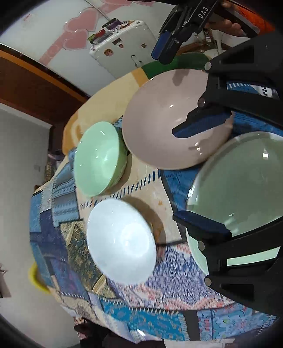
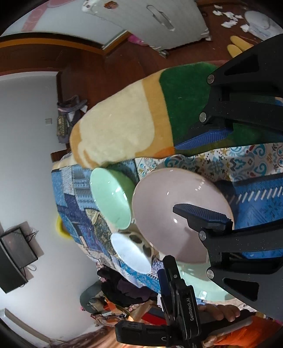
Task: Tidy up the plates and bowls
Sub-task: 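Grip the large pale pink bowl rim with the left tool while the right tool grips it too, then lift the pale pink bowl and carry it beside the plate stack with both tools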
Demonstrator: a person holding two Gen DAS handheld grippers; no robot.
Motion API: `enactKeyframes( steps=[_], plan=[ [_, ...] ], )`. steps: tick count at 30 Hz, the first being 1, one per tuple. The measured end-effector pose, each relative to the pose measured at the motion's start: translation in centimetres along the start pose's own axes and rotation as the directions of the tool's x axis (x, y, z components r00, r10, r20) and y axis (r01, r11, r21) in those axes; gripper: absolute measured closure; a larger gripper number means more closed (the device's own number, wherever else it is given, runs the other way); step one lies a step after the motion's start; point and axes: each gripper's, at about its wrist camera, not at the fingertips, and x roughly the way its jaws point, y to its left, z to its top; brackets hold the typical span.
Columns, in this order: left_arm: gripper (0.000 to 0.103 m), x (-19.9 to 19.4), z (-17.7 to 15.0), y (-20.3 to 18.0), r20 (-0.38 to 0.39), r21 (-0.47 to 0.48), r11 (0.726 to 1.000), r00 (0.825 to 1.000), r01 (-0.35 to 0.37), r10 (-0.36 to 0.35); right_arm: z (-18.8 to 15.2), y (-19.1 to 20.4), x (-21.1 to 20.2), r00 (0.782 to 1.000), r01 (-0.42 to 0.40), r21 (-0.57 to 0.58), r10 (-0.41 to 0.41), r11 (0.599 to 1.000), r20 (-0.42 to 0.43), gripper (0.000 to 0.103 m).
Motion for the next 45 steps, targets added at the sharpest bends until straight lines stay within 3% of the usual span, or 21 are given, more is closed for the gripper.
enactKeyframes(
  steps=[8,13,21,27,35,45],
  plan=[
    [0.037,3.6,0.4,-0.3,-0.069,0.002,1.000,0.997,0.020,-0.020,-1.0,-0.6,2.3,0.998,-0.030,0.036,0.032,0.999,-0.045,0.055],
    [0.060,4.7,0.4,-0.4,-0.098,0.004,0.999,0.994,0.042,-0.042,-1.3,-0.4,3.0,0.998,-0.035,0.035,0.036,0.999,-0.056,0.059],
    [0.076,5.4,0.0,-1.4,-0.121,0.045,0.995,0.989,0.085,-0.079,-1.4,-0.9,3.5,0.996,-0.052,0.065,0.056,0.997,-0.065,0.075],
    [0.076,5.2,-0.1,-1.7,-0.112,0.040,0.996,0.991,0.085,-0.080,-1.3,-0.5,3.4,0.997,-0.046,0.051,0.049,0.998,-0.066,0.086],
    [0.076,4.1,-0.4,-2.4,-0.092,0.041,0.996,0.993,0.083,-0.079,-0.9,-0.5,2.7,0.998,-0.038,0.083,0.043,0.996,-0.053,0.085],
    [0.076,0.6,-0.4,-2.6,-0.037,0.027,0.993,0.993,0.113,-0.112,-0.1,1.1,-0.5,0.999,-0.049,0.065,0.048,0.997,0.023,0.085]
  ],
)
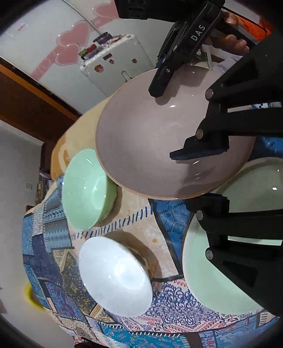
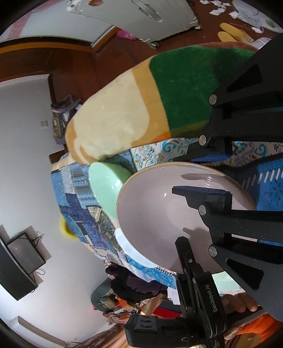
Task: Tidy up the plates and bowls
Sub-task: 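Lift the pale pink bowl and carry it beside the plate stack with both tools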
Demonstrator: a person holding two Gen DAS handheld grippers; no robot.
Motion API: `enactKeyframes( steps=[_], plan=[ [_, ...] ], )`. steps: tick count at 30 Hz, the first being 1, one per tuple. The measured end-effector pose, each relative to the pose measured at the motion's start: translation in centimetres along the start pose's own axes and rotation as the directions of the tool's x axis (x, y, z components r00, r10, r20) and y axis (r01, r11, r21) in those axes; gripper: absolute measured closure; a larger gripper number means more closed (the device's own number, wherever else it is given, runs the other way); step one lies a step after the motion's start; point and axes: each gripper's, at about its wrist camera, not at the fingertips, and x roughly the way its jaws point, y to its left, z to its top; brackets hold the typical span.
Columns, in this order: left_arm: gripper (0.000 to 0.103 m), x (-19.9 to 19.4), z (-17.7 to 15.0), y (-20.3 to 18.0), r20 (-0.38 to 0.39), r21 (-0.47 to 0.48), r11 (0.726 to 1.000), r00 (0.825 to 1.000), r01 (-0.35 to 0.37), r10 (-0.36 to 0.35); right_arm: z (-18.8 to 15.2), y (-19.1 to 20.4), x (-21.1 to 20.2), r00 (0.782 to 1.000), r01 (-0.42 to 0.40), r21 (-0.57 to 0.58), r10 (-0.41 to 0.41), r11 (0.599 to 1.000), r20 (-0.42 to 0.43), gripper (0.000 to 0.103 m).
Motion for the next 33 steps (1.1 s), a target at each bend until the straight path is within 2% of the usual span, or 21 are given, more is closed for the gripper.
enactKeyframes(
  steps=[8,15,26,33],
  plan=[
    [0.076,-4.3,-0.9,0.8,0.068,-0.015,1.000,0.998,0.000,0.001,0.2,3.2,-1.3,0.999,-0.029,-0.043,0.031,0.999,0.041,0.086],
    [0.076,-8.0,-2.7,3.0,0.114,-0.050,0.999,0.993,-0.019,0.025,-0.3,6.8,-1.3,0.997,-0.065,-0.095,0.069,0.993,0.040,0.086],
    [0.076,-13.8,-7.2,8.1,0.176,-0.142,0.988,0.980,-0.067,0.092,-1.6,14.4,0.0,0.990,-0.137,-0.208,0.140,0.969,-0.002,0.086],
    [0.076,-17.4,-10.6,12.4,0.204,-0.234,0.966,0.966,-0.111,0.161,-2.7,19.3,1.7,0.981,-0.195,-0.287,0.186,0.938,-0.059,0.086]
  ],
)
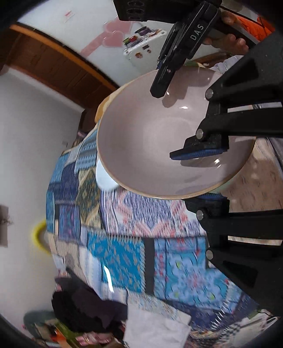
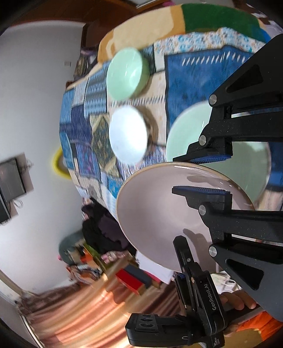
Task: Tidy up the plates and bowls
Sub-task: 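Lift the pale pink bowl and carry it beside the plate stack with both tools, then lower the pale pink bowl onto the quilt and open both tools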
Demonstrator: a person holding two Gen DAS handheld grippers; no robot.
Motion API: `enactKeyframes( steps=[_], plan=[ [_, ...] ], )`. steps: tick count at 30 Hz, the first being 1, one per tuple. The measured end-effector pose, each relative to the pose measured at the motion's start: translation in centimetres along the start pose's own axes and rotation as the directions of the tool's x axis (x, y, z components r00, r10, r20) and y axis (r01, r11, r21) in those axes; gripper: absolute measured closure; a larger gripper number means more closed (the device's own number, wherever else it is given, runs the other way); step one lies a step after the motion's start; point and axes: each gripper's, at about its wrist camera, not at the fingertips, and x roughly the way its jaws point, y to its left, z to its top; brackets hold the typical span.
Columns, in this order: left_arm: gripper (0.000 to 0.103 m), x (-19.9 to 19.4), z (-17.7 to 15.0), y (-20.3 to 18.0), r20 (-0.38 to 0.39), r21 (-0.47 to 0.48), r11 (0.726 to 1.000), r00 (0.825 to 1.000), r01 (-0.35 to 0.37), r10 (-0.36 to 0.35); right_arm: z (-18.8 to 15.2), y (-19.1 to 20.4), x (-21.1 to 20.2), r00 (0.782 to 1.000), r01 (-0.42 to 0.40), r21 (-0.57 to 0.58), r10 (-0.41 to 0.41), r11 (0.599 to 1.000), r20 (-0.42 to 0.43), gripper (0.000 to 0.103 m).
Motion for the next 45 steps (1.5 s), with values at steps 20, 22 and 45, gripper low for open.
enactKeyframes(
  steps=[20,22,45],
  plan=[
    [0.076,-2.8,-5.3,12.5,-0.038,-0.189,0.970,0.988,-0.156,0.151,-2.5,9.0,9.2,0.972,-0.122,-0.134,0.091,0.984,-0.219,0.086],
    [0.076,-2.2,-6.0,13.3,-0.058,-0.203,0.967,0.987,-0.156,0.147,-2.8,9.2,9.8,0.967,-0.121,-0.131,0.087,0.984,-0.240,0.086],
    [0.076,2.2,-9.2,16.6,-0.167,-0.240,0.955,0.976,-0.176,0.138,-4.4,9.3,13.6,0.938,-0.110,-0.156,0.051,0.982,-0.344,0.083]
  ],
)
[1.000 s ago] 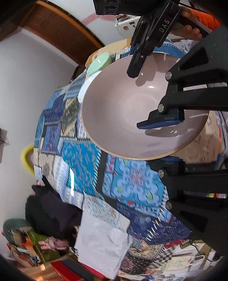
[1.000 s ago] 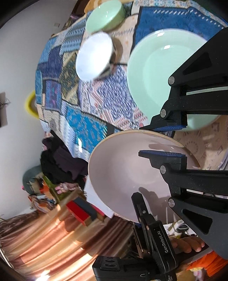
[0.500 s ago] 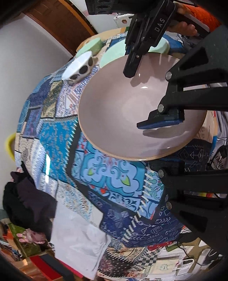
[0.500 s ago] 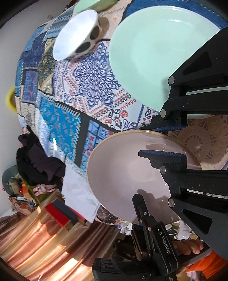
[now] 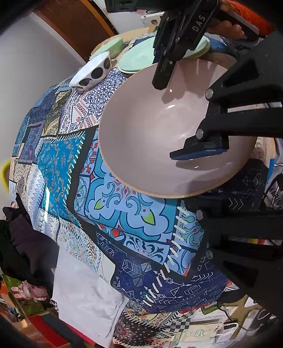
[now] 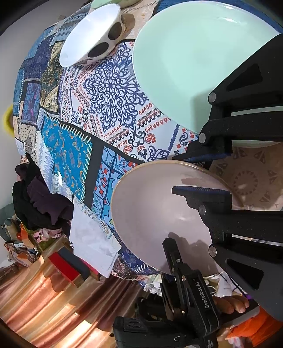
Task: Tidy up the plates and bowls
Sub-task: 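Lower the pale pink bowl onto the quilt and open both tools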
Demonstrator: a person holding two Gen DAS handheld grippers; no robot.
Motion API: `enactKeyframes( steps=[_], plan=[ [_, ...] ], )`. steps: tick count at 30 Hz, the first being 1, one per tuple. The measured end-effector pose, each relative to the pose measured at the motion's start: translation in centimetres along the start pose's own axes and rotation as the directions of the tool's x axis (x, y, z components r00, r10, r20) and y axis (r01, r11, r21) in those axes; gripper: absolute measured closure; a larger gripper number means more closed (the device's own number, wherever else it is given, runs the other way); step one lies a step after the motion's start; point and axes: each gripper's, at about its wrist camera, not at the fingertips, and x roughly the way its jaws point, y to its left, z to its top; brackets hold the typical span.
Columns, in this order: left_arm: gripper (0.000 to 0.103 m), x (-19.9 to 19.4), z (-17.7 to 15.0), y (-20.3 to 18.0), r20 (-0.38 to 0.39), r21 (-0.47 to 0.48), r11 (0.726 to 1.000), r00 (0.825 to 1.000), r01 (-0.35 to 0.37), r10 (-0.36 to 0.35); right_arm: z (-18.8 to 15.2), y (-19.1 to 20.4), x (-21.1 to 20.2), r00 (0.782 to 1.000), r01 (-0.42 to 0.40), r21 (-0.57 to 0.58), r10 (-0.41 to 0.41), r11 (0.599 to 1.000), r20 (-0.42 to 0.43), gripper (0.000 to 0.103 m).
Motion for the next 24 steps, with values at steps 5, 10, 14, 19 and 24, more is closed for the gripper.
enactKeyframes(
  steps=[5,10,14,19,24],
  plan=[
    [0.076,-1.0,0.1,0.0,0.027,0.004,0.999,0.999,-0.033,0.033,0.0,-0.3,-0.8,1.000,-0.001,0.003,0.001,1.000,0.015,0.083],
    [0.076,-3.1,0.7,-0.1,0.056,0.003,0.998,0.997,-0.057,0.056,0.1,-0.7,-2.8,0.998,-0.003,0.001,0.003,1.000,0.066,0.081],
    [0.068,-4.5,1.5,-0.6,0.087,0.009,0.997,0.993,-0.080,0.079,0.3,-1.5,-5.1,0.992,0.015,0.000,-0.015,1.000,0.127,0.076],
    [0.058,-6.5,3.0,-2.2,0.139,0.035,0.995,0.987,-0.089,0.083,0.7,-3.3,-8.0,0.978,0.050,0.017,-0.052,0.999,0.202,0.072],
    [0.041,-8.0,4.8,-5.4,0.204,0.088,0.992,0.977,-0.087,0.067,1.2,-5.9,-11.0,0.952,0.115,0.048,-0.124,0.992,0.278,0.064]
  ],
)
